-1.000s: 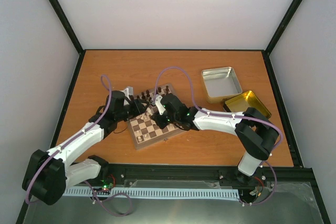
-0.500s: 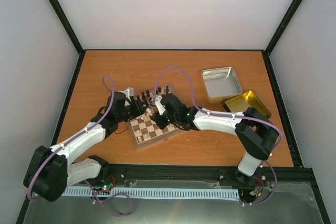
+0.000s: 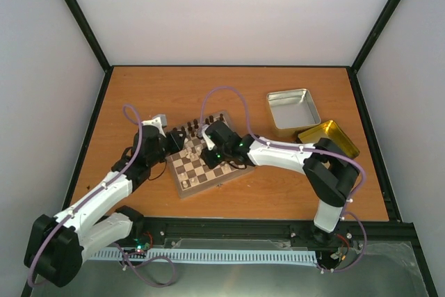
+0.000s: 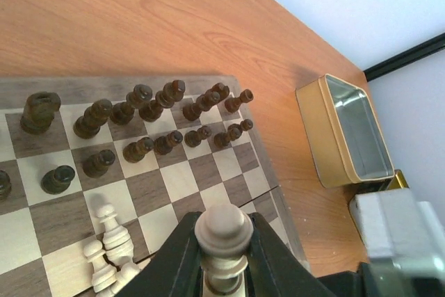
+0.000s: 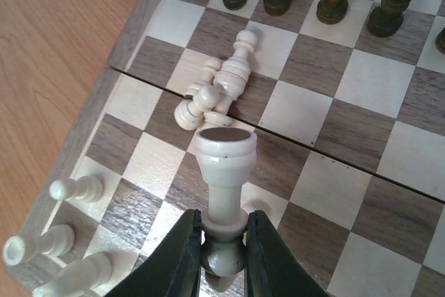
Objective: Set up the chess pieces on the board
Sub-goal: Pick up the chess piece from the chessboard, then place the chess piece on the chessboard.
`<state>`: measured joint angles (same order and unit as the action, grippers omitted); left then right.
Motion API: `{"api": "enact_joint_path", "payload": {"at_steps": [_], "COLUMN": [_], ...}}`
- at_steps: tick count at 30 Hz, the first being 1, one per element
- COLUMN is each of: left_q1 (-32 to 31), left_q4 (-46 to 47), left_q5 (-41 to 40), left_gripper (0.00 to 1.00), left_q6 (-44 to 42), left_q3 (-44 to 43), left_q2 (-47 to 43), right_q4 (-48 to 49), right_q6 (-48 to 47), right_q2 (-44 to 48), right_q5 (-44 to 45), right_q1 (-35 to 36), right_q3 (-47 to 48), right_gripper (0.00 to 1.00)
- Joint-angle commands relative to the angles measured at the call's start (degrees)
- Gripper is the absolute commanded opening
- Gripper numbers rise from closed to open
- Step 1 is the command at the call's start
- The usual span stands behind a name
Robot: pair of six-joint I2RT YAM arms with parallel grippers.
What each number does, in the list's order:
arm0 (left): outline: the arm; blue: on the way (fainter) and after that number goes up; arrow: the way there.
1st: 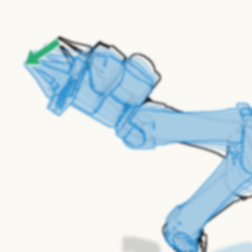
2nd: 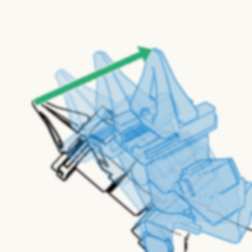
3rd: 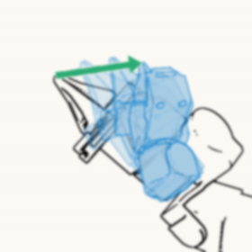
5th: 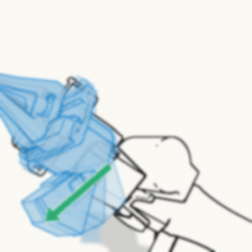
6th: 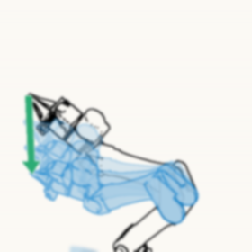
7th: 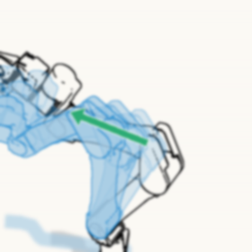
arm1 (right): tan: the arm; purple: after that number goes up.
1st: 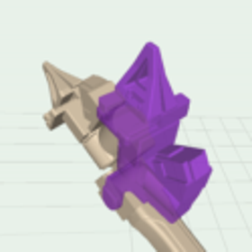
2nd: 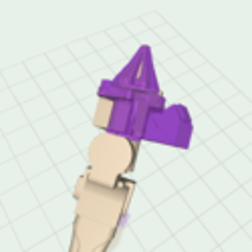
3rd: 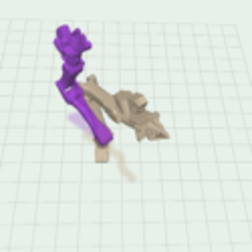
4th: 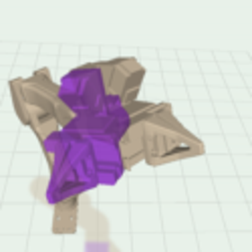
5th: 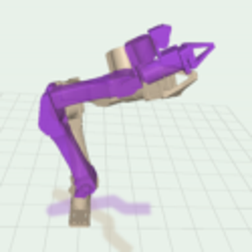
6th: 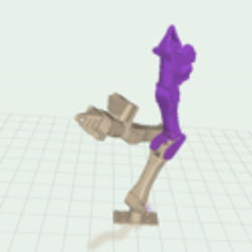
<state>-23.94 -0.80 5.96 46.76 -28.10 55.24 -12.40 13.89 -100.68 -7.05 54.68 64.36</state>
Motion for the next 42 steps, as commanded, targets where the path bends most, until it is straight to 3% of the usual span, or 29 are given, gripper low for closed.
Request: {"api": "enact_joint_path", "payload": {"at_steps": [1,8,15,22,25,32,37,42], "left_q1": [0.39,0.39,0.39,0.4,0.39,0.39,0.39,0.39], "left_q4": [-1.38,-3.55,-4.42,-5.05,-5.17,-5.25,-4.85,-5.12], "left_q5": [-2.74,-3.42,-2.87,-0.47,1.3,8.22,11.67,14.16], "left_gripper": [0.05,0.06,0.08,0.09,0.09,0.11,0.12,0.12], "left_q6": [-1.85,-1.59,-1.89,-1.97,-1.47,2.55,5.8,6.84], "left_q3": [0.06,0.24,0.43,-0.15,-1.03,-3.55,-4.1,-4.51], "left_q2": [-2.02,-4.15,-5.88,-7.0,-7.79,-9.53,-10.5,-11.22], "right_q4": [-3.65,-4.3,-4.81,-3.67,-0.61,12.04,17.25,19.27], "right_q6": [1.43,3.45,6.27,6.54,5.71,2.61,3.1,4.51], "right_q2": [-3.21,-6.67,-5.09,-0.4,2.48,8.84,10.67,9.65], "right_q5": [1.81,2.54,4.77,5.73,4.0,-9.92,-10.05,-8.03], "right_q1": [-0.45,-0.77,-1.33,-1.33,-1.33,-0.96,0.31,0.37], "right_q3": [3.42,5.78,5.0,3.96,2.26,-4.55,-4.52,-2.31], "right_gripper": [0.08,0.13,0.36,0.41,0.43,0.56,0.63,0.59]}}
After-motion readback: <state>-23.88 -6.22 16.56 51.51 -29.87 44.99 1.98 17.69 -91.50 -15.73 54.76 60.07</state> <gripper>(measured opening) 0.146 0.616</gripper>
